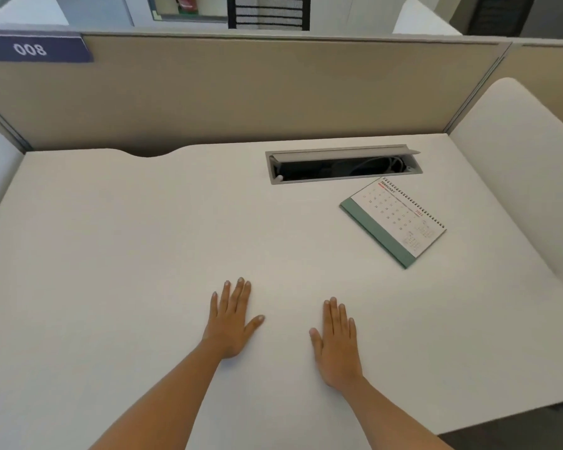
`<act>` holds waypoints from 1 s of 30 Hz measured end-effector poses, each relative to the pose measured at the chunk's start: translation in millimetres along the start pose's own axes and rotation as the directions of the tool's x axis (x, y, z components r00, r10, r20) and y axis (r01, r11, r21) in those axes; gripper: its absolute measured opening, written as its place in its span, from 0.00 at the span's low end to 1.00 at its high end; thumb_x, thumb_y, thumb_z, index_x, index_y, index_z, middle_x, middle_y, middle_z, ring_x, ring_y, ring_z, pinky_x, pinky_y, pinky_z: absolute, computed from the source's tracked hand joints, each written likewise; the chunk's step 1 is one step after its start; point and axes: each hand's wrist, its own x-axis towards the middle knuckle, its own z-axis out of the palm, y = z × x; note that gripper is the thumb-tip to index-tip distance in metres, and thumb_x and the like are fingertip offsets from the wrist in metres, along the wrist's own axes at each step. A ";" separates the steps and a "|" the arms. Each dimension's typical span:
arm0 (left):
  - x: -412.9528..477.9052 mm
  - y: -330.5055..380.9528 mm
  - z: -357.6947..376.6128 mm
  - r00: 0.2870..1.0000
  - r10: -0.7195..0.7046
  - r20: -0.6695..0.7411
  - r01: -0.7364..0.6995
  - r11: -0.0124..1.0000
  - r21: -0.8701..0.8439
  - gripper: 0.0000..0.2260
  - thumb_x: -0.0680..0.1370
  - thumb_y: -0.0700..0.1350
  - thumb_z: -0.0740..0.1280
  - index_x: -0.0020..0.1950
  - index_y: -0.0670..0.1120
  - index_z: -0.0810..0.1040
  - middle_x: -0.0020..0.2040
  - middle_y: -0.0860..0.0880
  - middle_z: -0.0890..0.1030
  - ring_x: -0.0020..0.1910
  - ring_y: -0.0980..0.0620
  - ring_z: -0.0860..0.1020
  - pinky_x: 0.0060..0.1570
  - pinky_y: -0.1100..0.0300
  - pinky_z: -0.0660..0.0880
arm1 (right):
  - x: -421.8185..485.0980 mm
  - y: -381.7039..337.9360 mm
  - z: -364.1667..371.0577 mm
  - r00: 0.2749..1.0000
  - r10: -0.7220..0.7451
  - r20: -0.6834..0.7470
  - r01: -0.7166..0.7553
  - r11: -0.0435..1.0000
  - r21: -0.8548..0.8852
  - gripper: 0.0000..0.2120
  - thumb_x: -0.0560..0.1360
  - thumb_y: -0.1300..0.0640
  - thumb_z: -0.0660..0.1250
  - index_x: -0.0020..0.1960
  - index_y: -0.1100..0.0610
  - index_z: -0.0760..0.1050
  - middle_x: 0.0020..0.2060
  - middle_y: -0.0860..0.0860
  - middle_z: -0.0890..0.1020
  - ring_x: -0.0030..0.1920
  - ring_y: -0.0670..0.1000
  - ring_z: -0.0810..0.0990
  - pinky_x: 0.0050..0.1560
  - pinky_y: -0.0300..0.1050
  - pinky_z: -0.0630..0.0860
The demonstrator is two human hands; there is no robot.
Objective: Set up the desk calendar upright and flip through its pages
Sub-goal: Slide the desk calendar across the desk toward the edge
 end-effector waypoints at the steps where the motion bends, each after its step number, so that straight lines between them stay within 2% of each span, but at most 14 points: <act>1: 6.9 2.9 -1.9 1.000 -0.009 -0.006 0.009 1.000 -0.006 0.37 0.70 0.69 0.31 0.72 0.49 0.27 0.74 0.52 0.29 0.76 0.46 0.31 0.74 0.45 0.35 | 1.3 0.9 0.2 1.000 -0.008 -0.003 0.008 1.000 -0.014 0.32 0.82 0.43 0.43 0.76 0.55 0.31 0.77 0.50 0.35 0.77 0.50 0.33 0.76 0.47 0.34; 7: 32.7 17.7 -7.8 0.998 -0.051 -0.039 0.047 0.996 -0.081 0.36 0.72 0.67 0.34 0.73 0.48 0.28 0.75 0.53 0.30 0.75 0.48 0.30 0.74 0.46 0.33 | 28.2 14.0 -13.5 0.987 -0.159 0.030 0.158 0.987 0.032 0.36 0.79 0.36 0.43 0.78 0.52 0.34 0.77 0.45 0.36 0.77 0.45 0.33 0.75 0.45 0.33; 13: 39.3 23.9 -3.9 0.991 -0.114 -0.064 0.109 0.991 -0.081 0.41 0.67 0.70 0.24 0.74 0.48 0.28 0.75 0.53 0.30 0.74 0.49 0.30 0.74 0.46 0.35 | 80.6 23.7 -37.4 0.972 -0.224 0.065 0.214 0.967 0.137 0.41 0.77 0.32 0.49 0.78 0.51 0.34 0.77 0.43 0.36 0.76 0.44 0.33 0.75 0.44 0.34; 17: 41.1 25.3 -3.5 0.987 -0.141 -0.078 0.133 0.986 -0.100 0.42 0.68 0.72 0.26 0.75 0.48 0.31 0.76 0.54 0.33 0.76 0.49 0.33 0.75 0.45 0.37 | 116.0 28.3 -57.2 0.985 -0.167 0.047 0.148 0.950 0.276 0.43 0.77 0.39 0.60 0.79 0.54 0.38 0.76 0.44 0.37 0.78 0.49 0.35 0.73 0.41 0.33; 21: 46.7 27.6 -4.2 0.981 -0.177 -0.084 0.169 0.981 -0.099 0.41 0.68 0.73 0.29 0.75 0.50 0.30 0.76 0.56 0.32 0.77 0.49 0.33 0.75 0.43 0.37 | 159.2 57.0 -92.2 0.996 -0.068 -0.055 0.080 0.957 0.280 0.44 0.76 0.45 0.65 0.79 0.55 0.40 0.79 0.48 0.41 0.78 0.52 0.38 0.76 0.46 0.36; 25: 52.5 29.0 -4.3 0.978 -0.190 -0.090 0.177 0.975 -0.132 0.40 0.70 0.73 0.35 0.76 0.52 0.32 0.77 0.57 0.34 0.76 0.51 0.32 0.74 0.43 0.36 | 202.8 106.8 -128.7 0.983 0.113 -0.143 -0.077 0.970 0.232 0.44 0.76 0.43 0.65 0.79 0.58 0.42 0.79 0.53 0.44 0.79 0.56 0.41 0.76 0.52 0.40; 30: 52.3 28.8 -2.9 0.974 -0.199 -0.108 0.185 0.974 -0.128 0.40 0.71 0.73 0.37 0.76 0.53 0.33 0.77 0.57 0.35 0.76 0.51 0.33 0.74 0.43 0.37 | 219.6 163.3 -137.3 0.927 0.342 -0.156 -0.299 0.923 0.243 0.41 0.78 0.39 0.58 0.79 0.59 0.45 0.80 0.55 0.48 0.79 0.56 0.44 0.77 0.55 0.43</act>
